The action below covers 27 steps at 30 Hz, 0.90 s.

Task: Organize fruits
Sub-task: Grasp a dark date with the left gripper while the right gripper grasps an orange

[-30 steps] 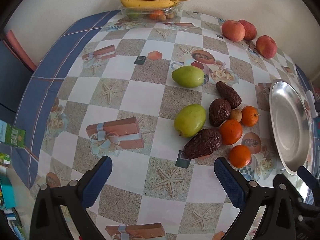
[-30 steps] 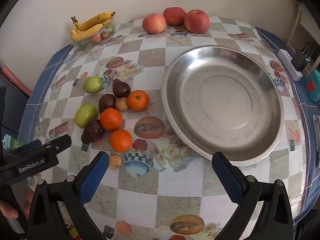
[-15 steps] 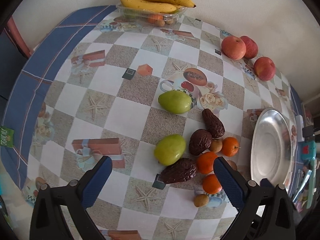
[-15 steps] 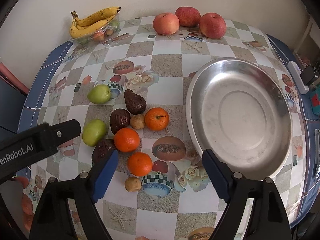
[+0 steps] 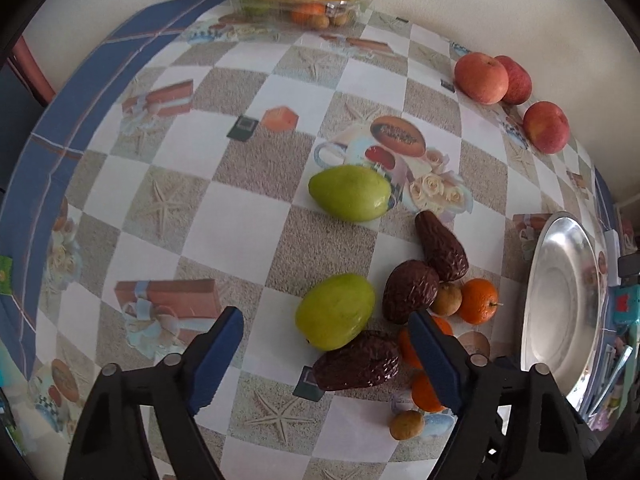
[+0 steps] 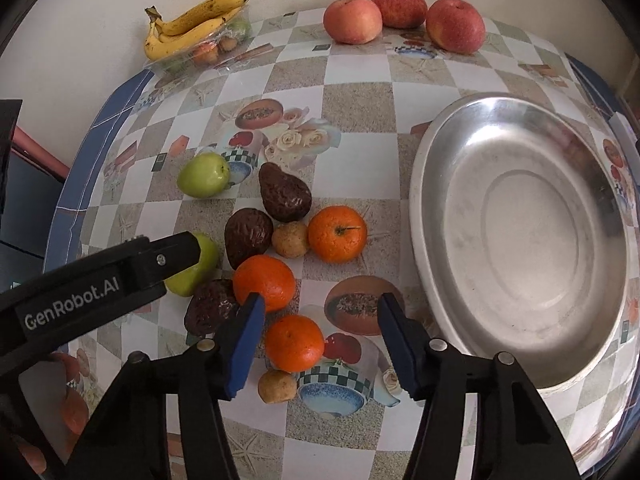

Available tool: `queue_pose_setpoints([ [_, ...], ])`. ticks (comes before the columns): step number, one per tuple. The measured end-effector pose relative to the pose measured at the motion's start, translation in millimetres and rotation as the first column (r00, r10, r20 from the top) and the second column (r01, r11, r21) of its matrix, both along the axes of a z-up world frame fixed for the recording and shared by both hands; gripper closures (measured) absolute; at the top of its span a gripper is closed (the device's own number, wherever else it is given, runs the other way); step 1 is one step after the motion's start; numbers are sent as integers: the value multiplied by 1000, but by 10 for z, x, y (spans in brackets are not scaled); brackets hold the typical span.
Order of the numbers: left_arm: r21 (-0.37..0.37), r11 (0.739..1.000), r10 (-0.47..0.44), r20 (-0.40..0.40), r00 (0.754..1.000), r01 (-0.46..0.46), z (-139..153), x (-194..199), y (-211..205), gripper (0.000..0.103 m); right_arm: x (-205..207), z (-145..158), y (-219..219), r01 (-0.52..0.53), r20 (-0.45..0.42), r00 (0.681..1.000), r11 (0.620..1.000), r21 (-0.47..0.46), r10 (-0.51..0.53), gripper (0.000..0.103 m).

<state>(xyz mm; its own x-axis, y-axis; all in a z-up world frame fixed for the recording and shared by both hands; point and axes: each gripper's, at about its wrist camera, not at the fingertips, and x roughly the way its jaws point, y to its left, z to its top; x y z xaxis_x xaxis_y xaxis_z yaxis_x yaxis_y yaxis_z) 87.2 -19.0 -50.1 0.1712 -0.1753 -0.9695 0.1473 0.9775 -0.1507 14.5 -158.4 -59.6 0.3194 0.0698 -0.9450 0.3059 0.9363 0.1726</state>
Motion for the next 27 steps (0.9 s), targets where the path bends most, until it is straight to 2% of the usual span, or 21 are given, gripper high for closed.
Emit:
queue_pose_setpoints([
  [5, -74, 997, 30, -92, 995, -37, -180, -65, 114, 26, -6, -131, 81, -32, -34, 999, 999, 37, 33, 55],
  [15, -111, 993, 15, -113, 993, -28, -199, -179, 48, 31, -8, -258, 186, -65, -74, 995, 997, 45, 68, 64],
  [21, -137, 990, 5, -130, 991, -23, -219, -193, -46, 43, -1, -255, 209, -73, -69, 995, 997, 37, 75, 65],
  [27, -149, 988, 22, -134, 991, -42, -217, -198, -10, 44, -55, -171, 139, -51, -48, 997, 998, 37, 53, 65],
])
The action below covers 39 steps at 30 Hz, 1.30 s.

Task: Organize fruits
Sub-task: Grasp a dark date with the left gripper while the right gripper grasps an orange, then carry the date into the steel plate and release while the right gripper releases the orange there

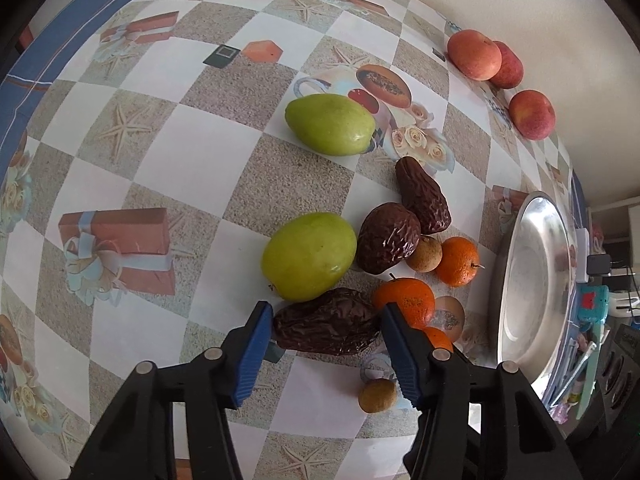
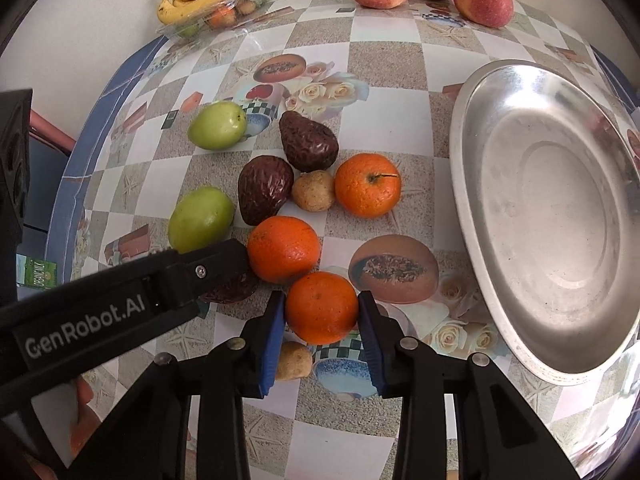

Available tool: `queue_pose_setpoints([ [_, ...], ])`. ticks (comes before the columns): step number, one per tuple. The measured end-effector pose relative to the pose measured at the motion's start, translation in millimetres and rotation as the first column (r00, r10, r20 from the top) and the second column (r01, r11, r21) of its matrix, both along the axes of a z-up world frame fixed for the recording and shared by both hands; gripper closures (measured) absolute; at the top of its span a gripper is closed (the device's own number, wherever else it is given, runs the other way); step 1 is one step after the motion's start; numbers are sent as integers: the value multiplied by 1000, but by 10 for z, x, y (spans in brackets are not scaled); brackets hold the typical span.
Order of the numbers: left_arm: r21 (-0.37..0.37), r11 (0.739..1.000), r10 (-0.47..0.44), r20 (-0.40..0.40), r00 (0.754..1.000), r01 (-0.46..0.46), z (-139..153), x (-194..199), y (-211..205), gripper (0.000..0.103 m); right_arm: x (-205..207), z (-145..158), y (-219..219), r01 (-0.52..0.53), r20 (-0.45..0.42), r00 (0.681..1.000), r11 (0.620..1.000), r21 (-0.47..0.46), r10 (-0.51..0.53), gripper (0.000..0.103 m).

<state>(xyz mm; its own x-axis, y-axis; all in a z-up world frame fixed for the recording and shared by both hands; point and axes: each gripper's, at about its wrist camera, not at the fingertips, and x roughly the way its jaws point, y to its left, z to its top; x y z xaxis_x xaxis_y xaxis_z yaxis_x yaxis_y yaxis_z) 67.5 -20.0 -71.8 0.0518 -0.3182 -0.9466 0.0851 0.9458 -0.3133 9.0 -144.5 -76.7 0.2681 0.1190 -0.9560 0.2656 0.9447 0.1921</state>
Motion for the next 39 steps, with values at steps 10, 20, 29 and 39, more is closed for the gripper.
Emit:
queue_pose_setpoints([
  [10, -87, 996, 26, 96, 995, -17, 367, -21, 125, 45, -127, 242, -185, 55, 93, 994, 998, 28, -58, 65],
  [20, -146, 976, -128, 204, 971, 159, 571, -109, -462, 45, -354, 441, -916, 294, 114, 953, 946, -136, -280, 65],
  [29, -192, 911, -300, 295, 907, 364, 615, -265, -1206, 44, -654, 441, -1570, 454, 115, 891, 878, -152, -440, 65],
  [39, -184, 920, -300, 241, 923, 347, 493, -214, -1174, 40, -669, 453, -1576, 451, 117, 892, 876, -173, -436, 57],
])
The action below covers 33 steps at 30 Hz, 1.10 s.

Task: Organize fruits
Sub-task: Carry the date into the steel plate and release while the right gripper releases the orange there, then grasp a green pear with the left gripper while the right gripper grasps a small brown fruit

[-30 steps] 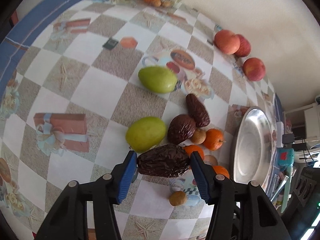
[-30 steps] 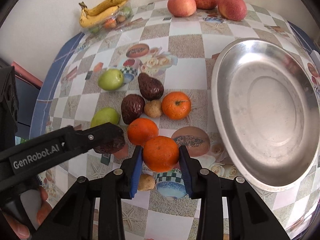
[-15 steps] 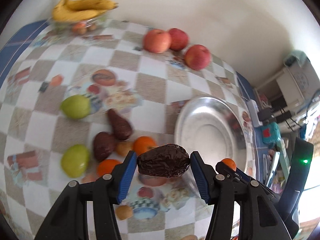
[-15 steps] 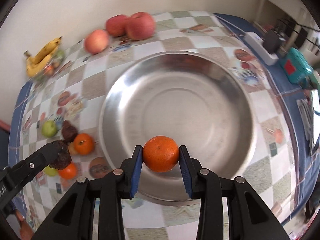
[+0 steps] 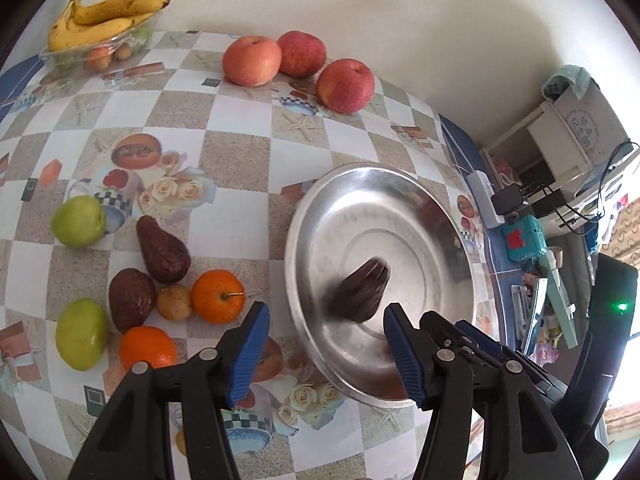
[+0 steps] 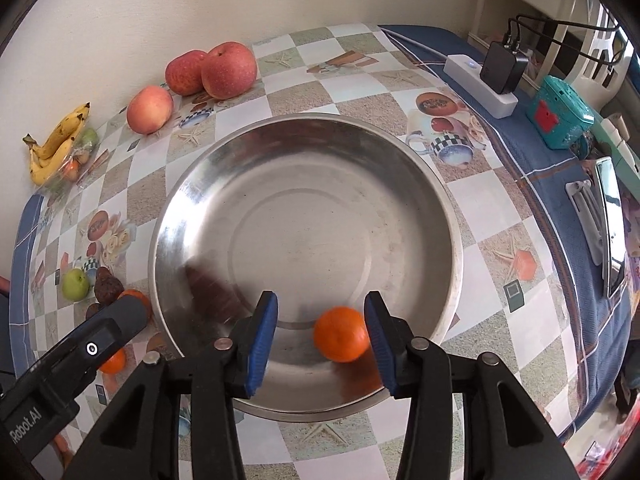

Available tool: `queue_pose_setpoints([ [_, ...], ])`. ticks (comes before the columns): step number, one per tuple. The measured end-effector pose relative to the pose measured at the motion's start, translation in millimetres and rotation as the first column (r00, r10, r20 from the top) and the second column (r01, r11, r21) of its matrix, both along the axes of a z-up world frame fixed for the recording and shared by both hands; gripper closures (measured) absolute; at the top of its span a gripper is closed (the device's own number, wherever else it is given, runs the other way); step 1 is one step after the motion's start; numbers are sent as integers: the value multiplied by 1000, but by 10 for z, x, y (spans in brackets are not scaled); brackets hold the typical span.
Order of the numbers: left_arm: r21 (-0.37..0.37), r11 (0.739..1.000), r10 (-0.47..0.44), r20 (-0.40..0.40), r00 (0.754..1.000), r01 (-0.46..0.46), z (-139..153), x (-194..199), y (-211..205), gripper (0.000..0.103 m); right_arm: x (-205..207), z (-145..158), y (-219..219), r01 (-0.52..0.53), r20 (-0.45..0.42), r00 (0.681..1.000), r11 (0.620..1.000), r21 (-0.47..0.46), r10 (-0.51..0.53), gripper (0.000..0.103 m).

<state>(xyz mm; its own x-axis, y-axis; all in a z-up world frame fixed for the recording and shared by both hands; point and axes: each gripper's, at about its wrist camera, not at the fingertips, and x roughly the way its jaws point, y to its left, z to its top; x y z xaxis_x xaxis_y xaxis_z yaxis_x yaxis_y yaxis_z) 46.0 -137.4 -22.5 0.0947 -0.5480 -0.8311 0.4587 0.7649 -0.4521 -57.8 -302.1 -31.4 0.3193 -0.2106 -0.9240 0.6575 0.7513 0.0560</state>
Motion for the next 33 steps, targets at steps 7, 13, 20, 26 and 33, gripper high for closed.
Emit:
queue_pose_setpoints([
  [7, 199, 966, 153, 66, 986, -164, -40, 186, 482, 25, 99, -18, 217, -71, 12, 997, 997, 30, 71, 40],
  [13, 363, 886, 253, 146, 956, -290, -118, 337, 1036, 1, 261, -65, 583, -183, 28, 983, 981, 66, 182, 22],
  [20, 379, 846, 335, 170, 927, -375, -107, 413, 1477, 0, 438, -104, 1085, -324, 64, 946, 939, 112, 319, 9],
  [26, 322, 872, 365, 74, 928, -369, -254, 434, 1543, 0, 538, -262, 1443, -402, 26, 915, 900, 168, 404, 9],
  [33, 367, 877, 308, 64, 949, -310, -325, 402, 1398, 2, 538, -419, 1610, -420, -35, 900, 885, 201, 435, 14],
])
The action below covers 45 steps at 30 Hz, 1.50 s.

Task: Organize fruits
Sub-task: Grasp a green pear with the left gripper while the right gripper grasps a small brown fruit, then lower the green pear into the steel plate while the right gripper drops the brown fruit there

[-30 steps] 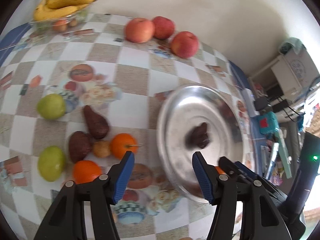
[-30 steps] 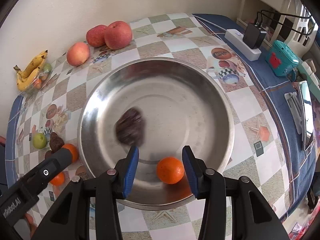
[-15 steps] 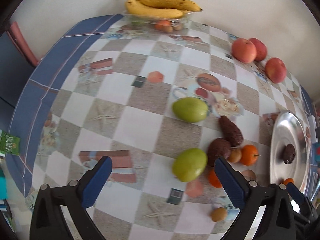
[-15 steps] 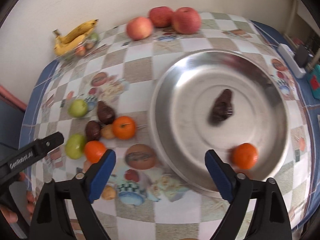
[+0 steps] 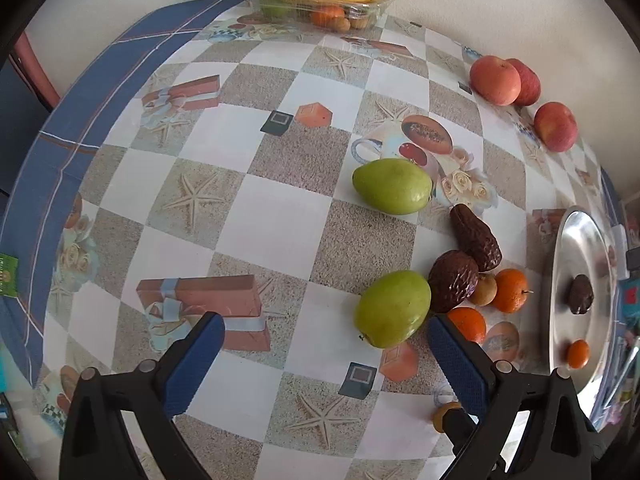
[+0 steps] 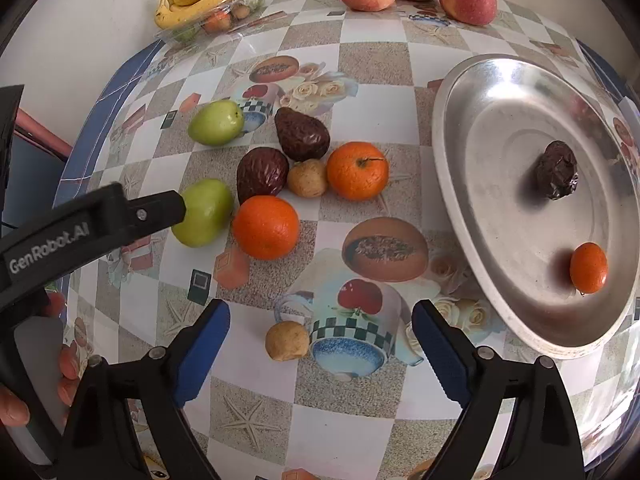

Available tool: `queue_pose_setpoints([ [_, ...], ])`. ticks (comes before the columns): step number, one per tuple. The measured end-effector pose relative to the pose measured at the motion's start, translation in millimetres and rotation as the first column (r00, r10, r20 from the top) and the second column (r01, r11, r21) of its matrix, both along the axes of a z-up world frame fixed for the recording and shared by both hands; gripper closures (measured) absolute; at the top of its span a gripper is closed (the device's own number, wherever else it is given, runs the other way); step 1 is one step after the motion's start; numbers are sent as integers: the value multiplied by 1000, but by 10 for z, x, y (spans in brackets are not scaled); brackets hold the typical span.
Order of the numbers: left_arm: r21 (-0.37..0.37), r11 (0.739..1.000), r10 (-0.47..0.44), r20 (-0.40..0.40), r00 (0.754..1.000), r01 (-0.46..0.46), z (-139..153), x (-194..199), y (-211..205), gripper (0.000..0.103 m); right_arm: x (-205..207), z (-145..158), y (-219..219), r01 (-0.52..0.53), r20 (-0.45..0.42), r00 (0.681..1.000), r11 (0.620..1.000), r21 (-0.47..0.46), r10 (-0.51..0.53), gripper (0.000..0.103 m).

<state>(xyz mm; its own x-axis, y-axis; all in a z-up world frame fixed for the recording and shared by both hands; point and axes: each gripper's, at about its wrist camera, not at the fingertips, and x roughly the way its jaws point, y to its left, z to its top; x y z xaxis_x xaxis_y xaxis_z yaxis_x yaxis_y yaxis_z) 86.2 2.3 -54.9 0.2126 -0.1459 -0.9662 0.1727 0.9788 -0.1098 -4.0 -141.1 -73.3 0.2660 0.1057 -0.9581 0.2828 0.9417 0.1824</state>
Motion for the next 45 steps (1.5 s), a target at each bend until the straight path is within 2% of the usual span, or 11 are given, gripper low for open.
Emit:
queue_pose_setpoints([
  [3, -21, 1000, -21, 1, 1000, 21, -3, -5, -50, 13, 1, -36, 47, -20, -14, 1000, 1000, 10, 20, 32],
  [9, -51, 997, -53, -24, 998, 51, -57, 7, -128, 34, 22, -144, 148, -62, -51, 997, 997, 53, 65, 54],
  [14, -104, 992, -72, -44, 996, 67, -82, 18, -181, 44, 18, -149, 152, -67, -50, 996, 995, 74, 71, 75],
  [17, -121, 990, -81, -52, 995, 74, -113, 30, -223, 46, 16, -146, 147, -68, -48, 996, 995, 79, 72, 76],
  [21, -183, 980, -87, -81, 993, 71, -153, 45, -269, 61, 15, -104, 129, -63, -27, 997, 994, 92, 66, 77],
  [25, -188, 981, -68, -87, 994, 50, -144, 38, -225, 61, -5, -15, 31, -34, 2, 999, 996, 85, 34, 77],
  [29, -137, 991, -16, -41, 999, 10, -56, 54, -104, 61, -50, 103, -196, 35, 41, 998, 997, 73, -38, 77],
  [34, -180, 984, -8, 8, 1000, 9, 120, 36, -79, 61, -140, 249, -610, 180, 84, 980, 984, 12, -180, 77],
  [37, -196, 978, -56, 53, 997, 65, 248, -27, -231, 61, -222, 338, -855, 266, 106, 960, 962, -67, -258, 77],
  [40, -211, 966, -135, 90, 987, 151, 347, -127, -488, 61, -329, 393, -1095, 342, 114, 936, 935, -91, -332, 77],
  [45, -239, 917, -290, 151, 945, 319, 471, -390, -990, 61, -489, 427, -1467, 433, 125, 898, 898, -76, -423, 76],
])
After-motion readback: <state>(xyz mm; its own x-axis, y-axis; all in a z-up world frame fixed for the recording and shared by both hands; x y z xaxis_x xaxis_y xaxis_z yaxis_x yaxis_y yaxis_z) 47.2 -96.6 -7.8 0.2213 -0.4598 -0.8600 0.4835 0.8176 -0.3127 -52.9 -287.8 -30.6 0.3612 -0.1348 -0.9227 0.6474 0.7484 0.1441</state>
